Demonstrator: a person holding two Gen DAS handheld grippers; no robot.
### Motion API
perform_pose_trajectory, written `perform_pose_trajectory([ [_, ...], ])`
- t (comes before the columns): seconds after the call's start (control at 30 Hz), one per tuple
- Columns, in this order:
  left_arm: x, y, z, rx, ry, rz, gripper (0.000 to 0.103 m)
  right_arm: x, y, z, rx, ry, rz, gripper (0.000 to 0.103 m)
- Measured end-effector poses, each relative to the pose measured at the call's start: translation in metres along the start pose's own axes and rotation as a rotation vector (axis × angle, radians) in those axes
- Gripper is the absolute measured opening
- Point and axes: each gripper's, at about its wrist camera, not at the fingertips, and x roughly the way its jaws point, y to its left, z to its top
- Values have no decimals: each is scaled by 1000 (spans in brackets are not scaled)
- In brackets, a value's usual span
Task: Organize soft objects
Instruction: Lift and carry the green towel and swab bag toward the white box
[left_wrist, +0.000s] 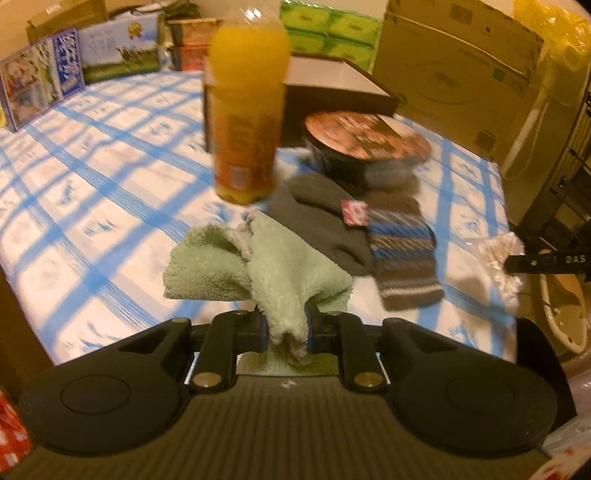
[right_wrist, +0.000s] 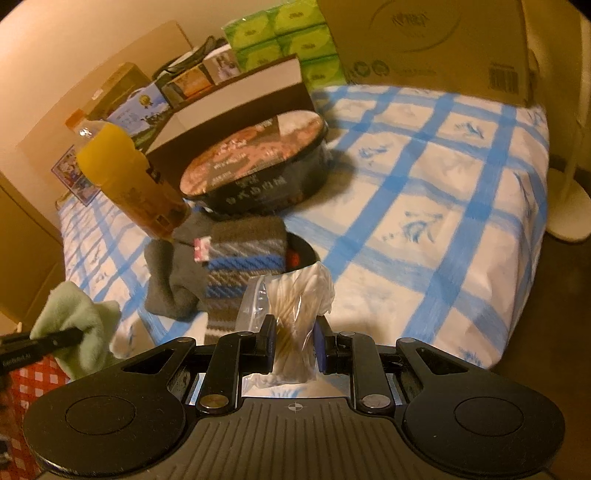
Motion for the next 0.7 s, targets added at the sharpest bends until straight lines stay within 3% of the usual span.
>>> perform_pose_trajectory([
  [0.37, -6, 60, 53, 0, -102, 91, 15, 13, 27, 62, -108, -39, 85, 21],
  [0.7, 15, 115, 131, 59, -195, 116, 15, 70, 66, 147, -141, -81, 207, 21],
])
